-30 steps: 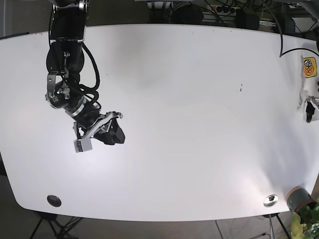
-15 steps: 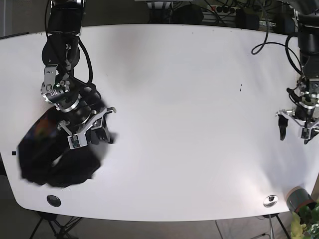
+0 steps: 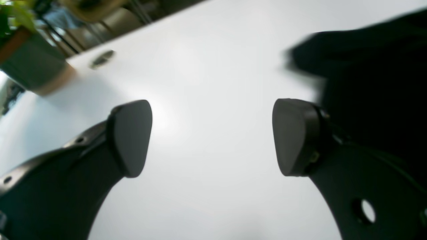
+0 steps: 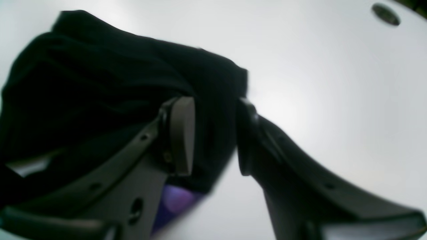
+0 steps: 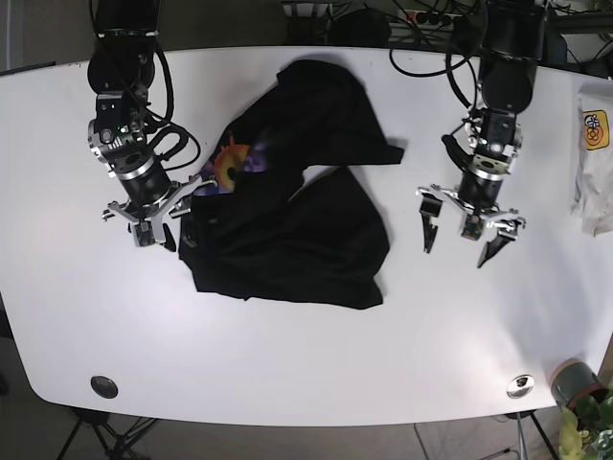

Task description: Fold the T-shirt properly

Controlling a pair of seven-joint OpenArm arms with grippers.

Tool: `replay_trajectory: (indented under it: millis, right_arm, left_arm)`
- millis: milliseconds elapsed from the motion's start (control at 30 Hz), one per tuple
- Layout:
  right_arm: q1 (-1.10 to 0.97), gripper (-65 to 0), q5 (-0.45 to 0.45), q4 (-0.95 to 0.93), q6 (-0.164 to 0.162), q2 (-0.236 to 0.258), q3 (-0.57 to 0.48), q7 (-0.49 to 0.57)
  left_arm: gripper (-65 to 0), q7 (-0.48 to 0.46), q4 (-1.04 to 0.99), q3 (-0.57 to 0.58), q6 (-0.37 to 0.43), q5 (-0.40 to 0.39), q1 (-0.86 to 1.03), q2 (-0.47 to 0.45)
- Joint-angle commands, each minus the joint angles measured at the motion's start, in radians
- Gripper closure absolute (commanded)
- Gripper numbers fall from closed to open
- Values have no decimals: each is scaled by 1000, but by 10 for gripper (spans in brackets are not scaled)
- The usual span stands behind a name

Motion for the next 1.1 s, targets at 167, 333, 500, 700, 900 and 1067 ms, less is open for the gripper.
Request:
replay_trajectory:
  millis: [167,333,500,700,900,1067]
  right_arm:
    - [-48,-195,30,67,0,7,7,31]
    - [-48,-195,30,67,0,1,2,31]
    - [-47,-198,32,65,0,0,-1,31]
    - [-43,-198,32,65,0,0,-1,31]
    - [-42,-203,38,67,2,0,-19,-27]
    - [-40,-284,142,67,2,1,-26,-53]
  left_arm:
    - [-522,45,77,-12,18,4,16,34]
    - [-522,45,112,-12,18,4,34,36]
    - [-522,47,124,-11,18,4,42,36]
    - [-522,47,129,-12,18,4,64,36]
    - [-522,47,127,-14,21,2,76,37]
    - [-522,47,127,-14,22,1,84,39]
